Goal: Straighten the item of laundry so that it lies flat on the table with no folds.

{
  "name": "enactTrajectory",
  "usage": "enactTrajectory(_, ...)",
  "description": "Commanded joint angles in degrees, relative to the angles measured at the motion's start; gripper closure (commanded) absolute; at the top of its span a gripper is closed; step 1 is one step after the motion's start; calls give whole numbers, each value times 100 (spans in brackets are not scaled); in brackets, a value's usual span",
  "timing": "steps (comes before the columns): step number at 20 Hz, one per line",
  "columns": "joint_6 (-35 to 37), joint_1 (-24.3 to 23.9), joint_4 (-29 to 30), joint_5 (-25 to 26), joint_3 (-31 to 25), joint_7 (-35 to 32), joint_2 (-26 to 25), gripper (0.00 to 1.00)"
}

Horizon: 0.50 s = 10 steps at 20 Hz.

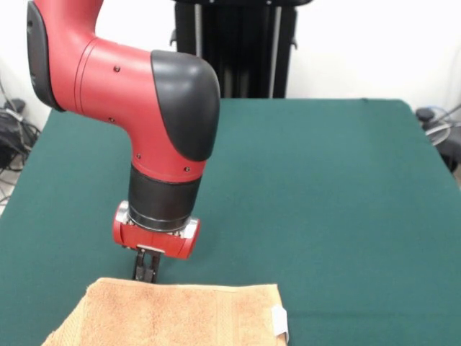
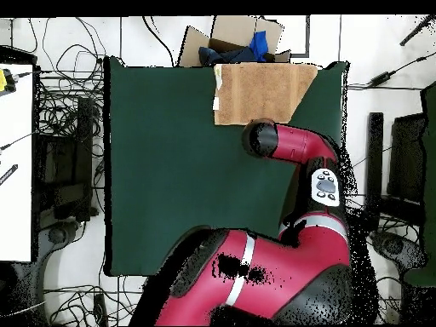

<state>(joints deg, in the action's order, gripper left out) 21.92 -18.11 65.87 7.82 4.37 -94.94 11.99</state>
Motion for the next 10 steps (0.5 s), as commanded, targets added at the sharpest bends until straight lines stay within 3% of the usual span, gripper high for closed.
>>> enactTrajectory(1,-89,26,219,-13,-179,-791,-68,100)
enactTrajectory(10,13,37,263,-38,-176,-791,7,100)
